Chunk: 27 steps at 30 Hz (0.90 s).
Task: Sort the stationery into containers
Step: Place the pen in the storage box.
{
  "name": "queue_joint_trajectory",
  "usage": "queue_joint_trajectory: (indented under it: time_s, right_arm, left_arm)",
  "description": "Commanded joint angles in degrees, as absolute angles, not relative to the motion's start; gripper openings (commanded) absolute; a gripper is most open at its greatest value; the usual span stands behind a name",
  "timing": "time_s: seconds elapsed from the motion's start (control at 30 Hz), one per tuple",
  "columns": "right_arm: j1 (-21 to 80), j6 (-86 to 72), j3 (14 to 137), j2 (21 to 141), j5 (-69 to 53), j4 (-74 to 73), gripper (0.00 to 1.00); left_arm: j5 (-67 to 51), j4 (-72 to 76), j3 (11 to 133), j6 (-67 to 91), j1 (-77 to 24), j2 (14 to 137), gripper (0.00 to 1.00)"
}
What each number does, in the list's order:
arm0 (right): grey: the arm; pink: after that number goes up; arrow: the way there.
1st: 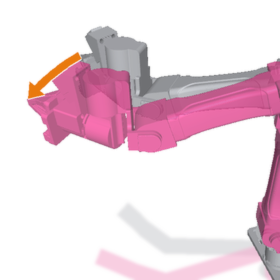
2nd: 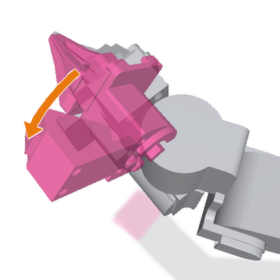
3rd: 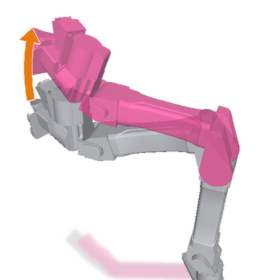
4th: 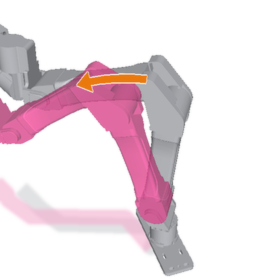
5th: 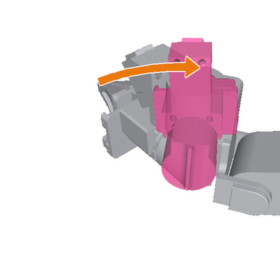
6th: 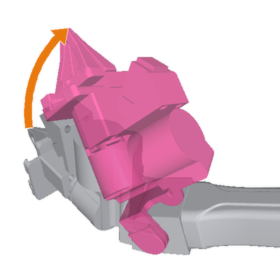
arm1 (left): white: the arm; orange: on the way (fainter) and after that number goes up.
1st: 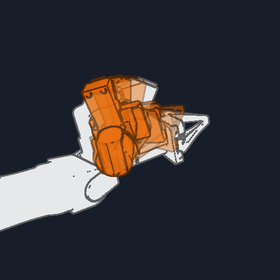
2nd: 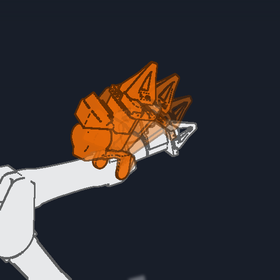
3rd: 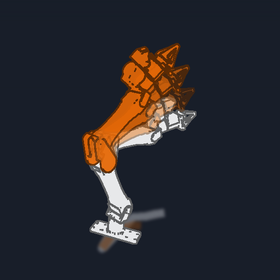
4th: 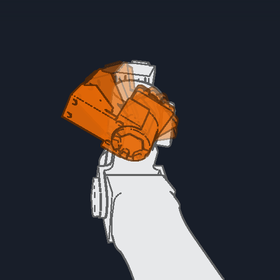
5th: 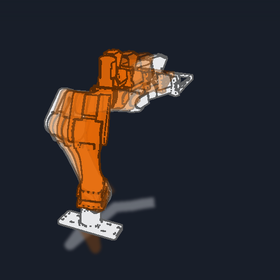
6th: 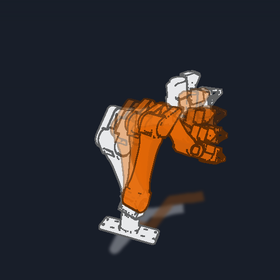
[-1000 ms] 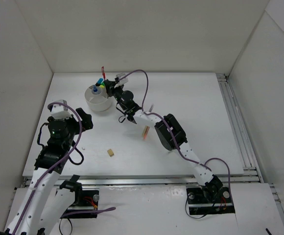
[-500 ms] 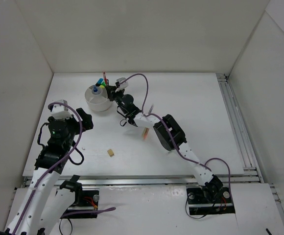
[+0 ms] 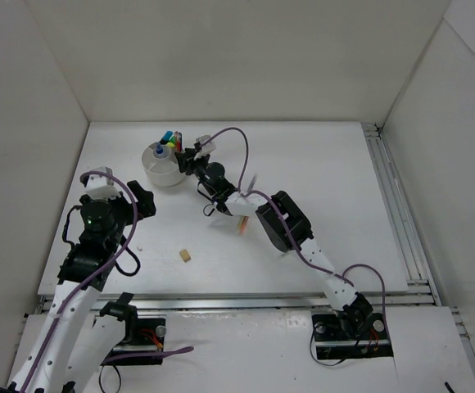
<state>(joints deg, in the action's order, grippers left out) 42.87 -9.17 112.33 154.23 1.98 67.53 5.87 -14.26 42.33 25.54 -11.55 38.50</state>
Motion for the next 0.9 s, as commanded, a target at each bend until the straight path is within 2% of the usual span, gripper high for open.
queue_joint_trajectory:
  time_s: [0.0,0.03,0.1,0.2,0.27,0.3,0.33,0.43,0.57,0.67,0.77,0.8,0.87]
  right_arm:
    - [43.3,-9.3,111.4,145.4,1.1,74.1,0.39]
    - [43.2,-9.4,110.8,144.6,1.1,74.1,0.44]
    - [43.5,-9.6,108.6,141.8,2.6,74.0,0.46]
    - [44.0,-10.6,102.8,135.8,5.6,74.0,0.63]
    - [44.4,-10.7,97.3,132.5,6.2,74.0,0.77]
    - [44.4,-10.8,95.2,129.2,7.3,74.0,0.91]
    - [44.6,-10.9,93.1,127.5,8.2,74.0,0.98]
    - [44.7,-14.7,84.0,121.6,14.7,73.9,0.98]
    - [44.6,-19.2,65.3,111.8,23.2,73.1,0.98]
    - [44.4,-22.2,55.4,102.2,28.6,67.5,0.98]
    - [43.8,-25.9,52.2,89.3,33.6,49.0,0.98]
    - [43.3,-27.6,52.8,86.9,34.3,34.5,0.98]
    - [40.9,-35.7,57.5,82.7,34.9,17.4,0.98]
  left_arm:
    - [5.9,-11.5,43.7,24.8,-11.2,38.4,1.0]
    - [5.8,-11.6,43.9,24.9,-11.2,38.2,1.0]
    - [5.8,-12.0,44.1,25.0,-11.2,38.0,1.0]
    - [5.1,-12.2,44.1,25.4,-11.2,37.4,1.0]
    - [4.3,-12.2,44.1,25.8,-11.2,36.8,1.0]
    - [4.0,-12.4,44.1,25.9,-11.2,36.7,1.0]
    - [3.8,-12.4,44.2,26.4,-11.2,36.4,1.0]
    - [2.3,-12.9,44.2,26.8,-11.2,36.8,1.0]
    - [-2.5,-12.7,45.1,26.4,-11.2,38.9,1.0]
    - [-7.6,-10.3,45.5,25.1,-11.2,42.0,1.0]
    - [-16.2,-6.3,46.4,22.8,-12.2,46.4,1.0]
    - [-18.9,-5.5,47.0,22.0,-12.9,47.9,1.0]
    - [-23.2,-4.9,49.3,20.2,-14.3,53.9,1.0]
